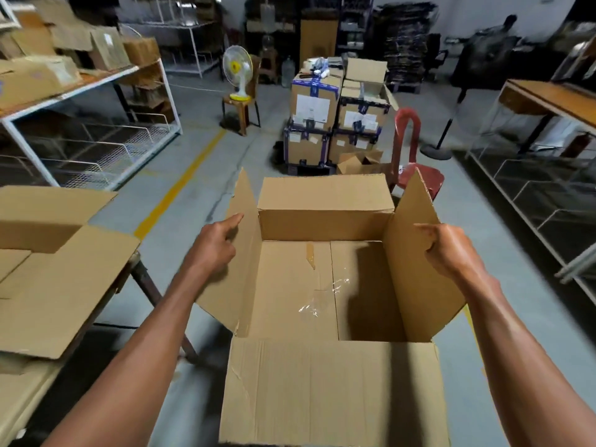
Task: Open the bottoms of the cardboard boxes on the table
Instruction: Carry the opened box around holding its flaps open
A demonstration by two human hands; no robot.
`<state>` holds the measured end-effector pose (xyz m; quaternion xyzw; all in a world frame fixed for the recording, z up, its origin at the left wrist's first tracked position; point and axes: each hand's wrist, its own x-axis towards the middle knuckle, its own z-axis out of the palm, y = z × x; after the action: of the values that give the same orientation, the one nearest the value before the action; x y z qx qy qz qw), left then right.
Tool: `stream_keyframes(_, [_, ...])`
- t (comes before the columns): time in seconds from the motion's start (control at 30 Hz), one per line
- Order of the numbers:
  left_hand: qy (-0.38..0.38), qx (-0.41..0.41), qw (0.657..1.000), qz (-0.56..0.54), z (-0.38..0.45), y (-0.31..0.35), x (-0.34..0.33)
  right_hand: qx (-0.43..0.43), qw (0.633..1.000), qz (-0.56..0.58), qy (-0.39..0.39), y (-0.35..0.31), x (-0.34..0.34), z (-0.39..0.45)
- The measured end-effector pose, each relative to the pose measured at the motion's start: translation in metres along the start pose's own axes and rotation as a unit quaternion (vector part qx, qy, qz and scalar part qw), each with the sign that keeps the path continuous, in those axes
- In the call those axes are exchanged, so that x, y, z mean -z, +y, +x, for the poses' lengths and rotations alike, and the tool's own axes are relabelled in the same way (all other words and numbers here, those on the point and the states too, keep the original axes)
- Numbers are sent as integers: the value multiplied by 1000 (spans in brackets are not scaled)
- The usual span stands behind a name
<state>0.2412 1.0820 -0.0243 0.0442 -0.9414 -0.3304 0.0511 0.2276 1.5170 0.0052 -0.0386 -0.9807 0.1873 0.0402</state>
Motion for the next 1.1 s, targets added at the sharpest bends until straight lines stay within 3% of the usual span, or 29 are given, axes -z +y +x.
stream_keyframes(0.27, [48, 39, 998, 1, 158, -17, 18, 54, 998, 42, 4, -61, -24, 191])
stream_keyframes(0.6, [114, 120, 986, -1, 326, -55, 36, 154, 985, 46, -57, -163, -87, 446])
stream_keyframes(0.83, [177, 198, 964, 8, 409, -104, 75, 229, 967, 44, -107, -276, -126, 583])
stream_keyframes(1.1, [246, 258, 934, 23, 501, -219, 137, 310, 939, 67, -131, -440, -207, 702])
